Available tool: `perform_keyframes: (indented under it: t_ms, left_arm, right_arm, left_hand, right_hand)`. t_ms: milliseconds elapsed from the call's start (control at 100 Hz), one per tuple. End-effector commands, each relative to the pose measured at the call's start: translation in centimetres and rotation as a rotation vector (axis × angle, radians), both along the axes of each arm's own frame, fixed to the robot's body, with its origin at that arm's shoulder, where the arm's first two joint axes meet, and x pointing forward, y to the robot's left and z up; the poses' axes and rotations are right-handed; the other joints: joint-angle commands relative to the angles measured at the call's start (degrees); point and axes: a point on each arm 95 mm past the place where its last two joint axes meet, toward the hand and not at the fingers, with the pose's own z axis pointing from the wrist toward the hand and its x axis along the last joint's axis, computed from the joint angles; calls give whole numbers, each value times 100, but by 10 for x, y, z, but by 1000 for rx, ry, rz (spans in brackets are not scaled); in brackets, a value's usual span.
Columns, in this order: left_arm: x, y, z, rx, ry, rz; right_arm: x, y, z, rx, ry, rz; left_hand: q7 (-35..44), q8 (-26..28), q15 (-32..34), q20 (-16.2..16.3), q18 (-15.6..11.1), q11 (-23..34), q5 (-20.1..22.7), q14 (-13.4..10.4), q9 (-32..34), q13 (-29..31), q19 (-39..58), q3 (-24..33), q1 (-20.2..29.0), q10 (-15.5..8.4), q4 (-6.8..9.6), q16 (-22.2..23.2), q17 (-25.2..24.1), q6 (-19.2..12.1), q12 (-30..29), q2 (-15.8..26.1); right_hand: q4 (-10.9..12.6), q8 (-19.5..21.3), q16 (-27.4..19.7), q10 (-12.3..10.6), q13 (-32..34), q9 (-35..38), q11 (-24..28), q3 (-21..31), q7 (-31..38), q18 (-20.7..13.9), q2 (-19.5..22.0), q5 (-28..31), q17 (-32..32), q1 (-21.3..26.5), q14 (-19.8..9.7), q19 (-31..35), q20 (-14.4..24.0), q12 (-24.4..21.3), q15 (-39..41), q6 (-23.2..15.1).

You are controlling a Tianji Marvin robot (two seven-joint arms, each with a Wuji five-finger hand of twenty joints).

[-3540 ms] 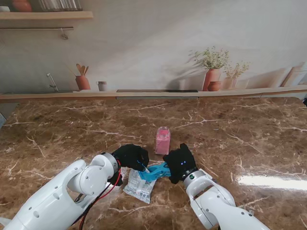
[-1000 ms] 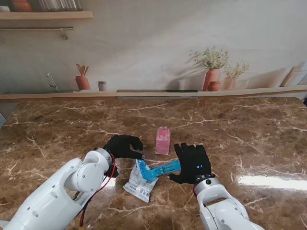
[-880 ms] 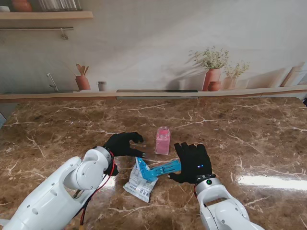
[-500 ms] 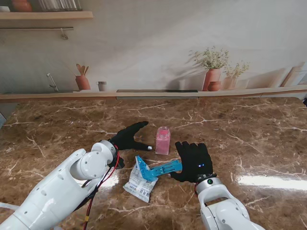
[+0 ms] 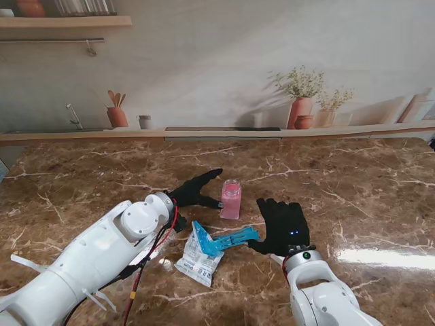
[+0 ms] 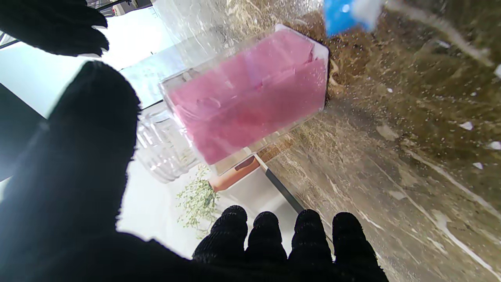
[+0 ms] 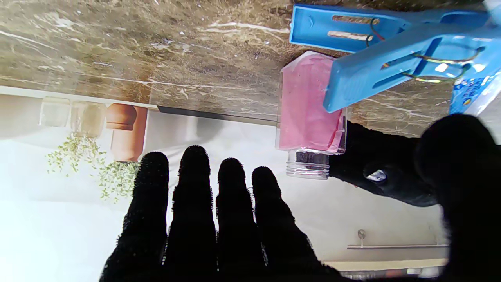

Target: Fill the seasoning bottle

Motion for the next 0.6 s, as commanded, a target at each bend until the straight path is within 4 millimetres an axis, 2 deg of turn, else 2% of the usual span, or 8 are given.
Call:
perform_keyframes:
  t_ms: [0, 100, 200, 350, 380, 560, 590]
  left_arm:
    - [2, -9, 1, -10, 3, -18]
    - [7, -12, -4, -4, 24, -31]
    - [10, -16, -10, -11, 42, -33]
    - [15, -22, -18, -18, 66, -50]
    - [15, -23, -19, -21, 72, -56]
    - [17, -29, -25, -35, 92, -68]
    - [17, -30, -26, -35, 95, -70]
  right_arm:
    - [-3, -3, -6, 1, 24, -18]
    - [-3, -6, -5, 6, 22, -32]
    - [-2, -7, -5, 8, 25, -38]
    - [-2, -8, -5, 8, 27, -46]
    - [-2, -8, -5, 8, 28, -48]
    - [-2, -10, -5, 11, 31, -58]
    - [-2, -11, -5, 11, 32, -59]
  left_hand:
    - [-96, -41, -203, -62, -299, -89, -211, -318, -149, -184, -119, 136, -258, -282, -77, -22, 39, -164, 62, -189]
    - [-87, -35, -202, -48, -285, -76, -201, -309, -146, -188, -106, 164, -240, -286, -85, -12, 31, -335, 91, -214]
    - [-51, 6, -173, 9, -261, -50, -190, -304, -136, -189, -57, 201, -206, -277, -91, 34, 17, -732, 161, -283]
    - [13, 121, -168, 70, -197, -42, -167, -270, -135, -194, -22, 243, -168, -256, -97, 73, -4, -1108, 243, -290]
    - [48, 362, -186, 109, -199, -55, -191, -279, -135, -193, -23, 189, -132, -251, -98, 80, -16, -1174, 292, -276]
    - [121, 838, -169, 120, -173, -35, -170, -217, -125, -197, -47, 316, -106, -219, -108, 115, -13, -1382, 370, -364]
    - [138, 1101, -152, 126, -172, -24, -188, -203, -125, -205, -51, 385, -119, -214, -123, 159, -12, -1409, 430, -387]
  right_hand:
    - [229, -44, -150, 11, -237, -13, -99, -51, 38, -21, -53, 87, -68, -82, -40, -149, -152, -3, -84, 19]
    - [229, -42, -145, -1, -218, 9, -74, -51, 47, 10, -58, 103, -68, -71, -41, -128, -156, 0, -47, -2]
    - [230, -40, -138, -22, -217, 20, -62, -51, 53, 19, -57, 114, -78, -67, -33, -101, -150, 4, -25, -30]
    - [230, -37, -126, -48, -219, 35, -51, -55, 62, 23, -61, 131, -97, -41, -54, -69, -139, 16, -6, -60]
    - [229, -36, -122, -56, -212, 40, -48, -58, 64, 28, -58, 137, -104, -38, -57, -64, -137, 20, 1, -63]
    - [230, -32, -101, -98, -203, 77, -32, -68, 74, 21, -57, 163, -113, -12, -88, -41, -127, 51, 19, -99]
    - [229, -32, -97, -108, -202, 79, -31, -71, 75, 21, -59, 167, -113, -12, -107, -37, -124, 56, 21, -111]
